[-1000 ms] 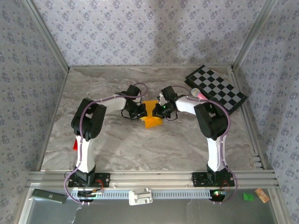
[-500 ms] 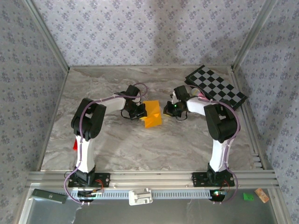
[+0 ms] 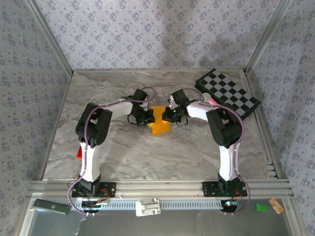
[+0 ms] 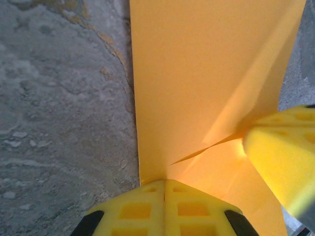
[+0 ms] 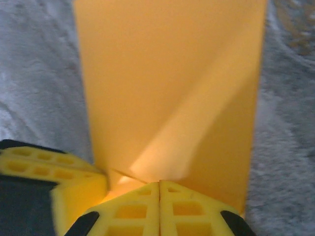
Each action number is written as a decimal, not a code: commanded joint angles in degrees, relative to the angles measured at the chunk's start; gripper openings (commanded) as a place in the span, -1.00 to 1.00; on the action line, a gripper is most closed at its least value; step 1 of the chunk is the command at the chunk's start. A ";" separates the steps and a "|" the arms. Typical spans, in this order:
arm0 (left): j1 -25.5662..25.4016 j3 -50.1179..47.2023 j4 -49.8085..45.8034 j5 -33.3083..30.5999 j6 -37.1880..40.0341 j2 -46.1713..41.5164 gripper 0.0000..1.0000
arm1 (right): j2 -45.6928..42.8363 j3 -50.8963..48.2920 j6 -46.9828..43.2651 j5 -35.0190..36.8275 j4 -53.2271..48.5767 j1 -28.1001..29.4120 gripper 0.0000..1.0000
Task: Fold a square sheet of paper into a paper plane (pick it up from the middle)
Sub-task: Fold the triangle a second time at the center of the table.
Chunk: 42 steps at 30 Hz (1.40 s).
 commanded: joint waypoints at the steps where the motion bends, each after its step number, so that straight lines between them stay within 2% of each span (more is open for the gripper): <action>1: 0.93 -1.94 -5.82 -6.64 1.01 4.04 -1.00 | 0.78 -1.01 0.77 -0.41 -0.35 -1.94 -0.85; 10: 1.37 -2.00 -5.52 -6.42 1.68 4.04 -1.00 | -4.85 -5.33 -2.42 1.47 -2.35 -8.50 -0.86; 16: 1.37 -0.74 -5.33 -5.49 2.06 4.00 -1.00 | -7.50 -2.00 -2.34 -0.22 -2.84 -4.91 -0.86; 25: 1.37 0.16 -4.99 -3.57 2.33 4.31 -1.00 | -1.94 -0.12 2.27 -4.07 -0.32 1.78 -0.87; 36: 1.37 1.36 -5.22 -1.89 1.83 3.53 -1.00 | 2.49 -1.29 1.38 -2.03 -3.64 1.83 -0.90; 42: 1.46 1.70 -3.47 -0.68 -1.54 -2.90 -1.00 | 3.84 -2.90 -0.16 1.74 -7.82 1.45 -0.92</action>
